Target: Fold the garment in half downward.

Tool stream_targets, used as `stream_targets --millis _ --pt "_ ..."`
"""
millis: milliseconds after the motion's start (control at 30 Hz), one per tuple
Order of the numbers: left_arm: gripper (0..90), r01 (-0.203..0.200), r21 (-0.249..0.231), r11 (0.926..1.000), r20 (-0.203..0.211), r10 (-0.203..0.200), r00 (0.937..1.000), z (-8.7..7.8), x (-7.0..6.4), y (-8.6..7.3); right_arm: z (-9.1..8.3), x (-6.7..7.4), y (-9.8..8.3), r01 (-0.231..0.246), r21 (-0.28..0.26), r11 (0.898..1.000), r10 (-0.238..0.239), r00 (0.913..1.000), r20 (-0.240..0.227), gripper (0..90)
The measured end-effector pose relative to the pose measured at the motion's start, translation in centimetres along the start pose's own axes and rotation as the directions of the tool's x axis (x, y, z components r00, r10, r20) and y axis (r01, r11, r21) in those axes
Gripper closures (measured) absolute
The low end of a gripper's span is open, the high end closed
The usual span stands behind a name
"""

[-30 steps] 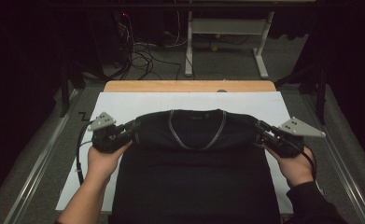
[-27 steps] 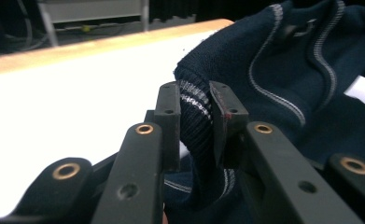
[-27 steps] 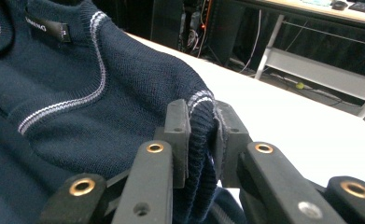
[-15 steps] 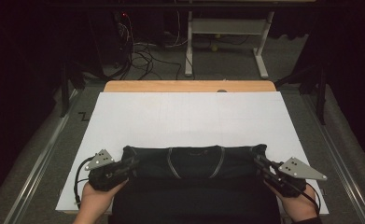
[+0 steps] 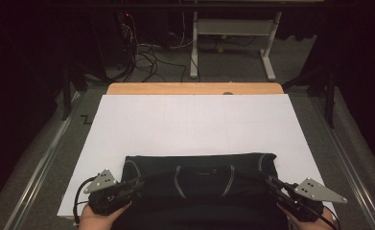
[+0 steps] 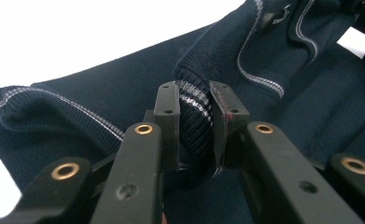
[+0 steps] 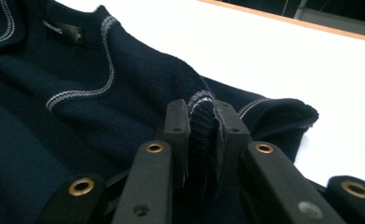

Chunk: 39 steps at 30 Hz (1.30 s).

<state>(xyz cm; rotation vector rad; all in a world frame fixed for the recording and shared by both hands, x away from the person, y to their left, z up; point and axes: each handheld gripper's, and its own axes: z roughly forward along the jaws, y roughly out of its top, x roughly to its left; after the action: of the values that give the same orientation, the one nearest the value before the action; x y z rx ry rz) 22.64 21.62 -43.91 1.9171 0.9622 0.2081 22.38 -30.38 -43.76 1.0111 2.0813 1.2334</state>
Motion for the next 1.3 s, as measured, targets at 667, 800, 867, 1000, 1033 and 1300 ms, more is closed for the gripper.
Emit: stream_targets --millis 667,800,867,1000,1033,1300 --pt "31.6 -0.023 0.168 0.9856 -0.090 0.038 0.9952 2.8 1.6 -0.4 3.3 -0.6 -1.3 -0.010 0.187 0.982 0.010 1.0000 0.000 60.8" --pt "23.0 -0.001 0.087 0.9962 -0.113 0.011 0.9936 1.7 1.9 0.3 2.3 -0.9 -0.6 -0.036 0.121 0.992 0.033 0.9992 0.023 50.7" --pt "20.3 0.019 0.068 0.9975 -0.144 -0.009 0.9895 1.4 2.5 0.6 2.2 -1.4 -0.4 -0.057 0.097 0.994 0.053 0.9977 0.043 46.0" --pt "20.4 0.087 0.028 0.9959 -0.203 -0.079 0.9759 1.3 4.6 1.4 3.0 -3.4 0.5 -0.126 0.072 0.989 0.117 0.9860 0.120 38.2" --pt "20.4 0.110 0.022 0.9937 -0.216 -0.103 0.9709 1.5 5.2 1.5 3.0 -3.4 0.5 -0.126 0.072 0.989 0.117 0.9860 0.120 38.2" --pt "20.5 0.227 0.069 0.9715 -0.247 -0.203 0.9473 3.7 8.6 1.7 7.7 -5.9 1.9 -0.174 0.134 0.976 0.147 0.9712 0.187 29.0"
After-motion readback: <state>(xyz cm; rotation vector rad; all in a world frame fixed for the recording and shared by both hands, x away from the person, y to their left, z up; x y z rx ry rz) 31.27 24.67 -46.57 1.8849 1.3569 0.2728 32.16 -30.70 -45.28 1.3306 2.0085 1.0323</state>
